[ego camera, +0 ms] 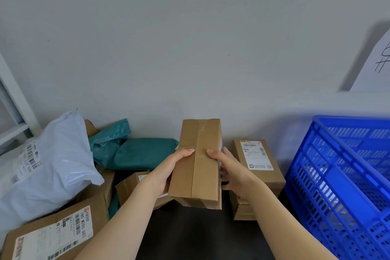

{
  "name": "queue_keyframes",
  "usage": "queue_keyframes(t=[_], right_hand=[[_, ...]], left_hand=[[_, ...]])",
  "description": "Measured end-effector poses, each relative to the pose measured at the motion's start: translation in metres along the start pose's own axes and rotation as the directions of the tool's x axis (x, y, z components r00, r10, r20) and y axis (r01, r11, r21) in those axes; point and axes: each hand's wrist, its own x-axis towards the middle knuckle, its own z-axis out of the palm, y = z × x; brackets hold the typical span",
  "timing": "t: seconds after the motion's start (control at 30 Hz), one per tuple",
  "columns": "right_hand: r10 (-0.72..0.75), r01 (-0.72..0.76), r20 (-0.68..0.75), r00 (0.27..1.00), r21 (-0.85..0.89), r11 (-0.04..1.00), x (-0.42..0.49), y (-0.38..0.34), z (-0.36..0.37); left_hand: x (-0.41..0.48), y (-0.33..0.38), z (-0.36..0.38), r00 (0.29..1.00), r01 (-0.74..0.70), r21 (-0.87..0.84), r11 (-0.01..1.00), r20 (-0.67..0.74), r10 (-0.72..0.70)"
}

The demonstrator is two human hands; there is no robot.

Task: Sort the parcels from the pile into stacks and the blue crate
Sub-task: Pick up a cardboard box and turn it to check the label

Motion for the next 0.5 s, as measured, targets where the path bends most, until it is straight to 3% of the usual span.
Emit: queue_keyframes(t=[0.17, 0.5], right_hand=[[-0.041, 0.041, 0.024, 0.999, 0.013, 0.999, -0.0008, -0.0011, 0.0016], [-0.031, 0.031, -0.004, 1.0, 0.068, 0.997, -0.002, -0.0055, 0.0056]], left_hand=[[-0.004, -0.0047, -0.0056, 0.999, 0.029, -0.068, 0.997, 0.035, -0.027], [0.0019, 0.0016, -0.0053, 0.999, -0.04, 0.014, 0.999, 0.029, 0.039]])
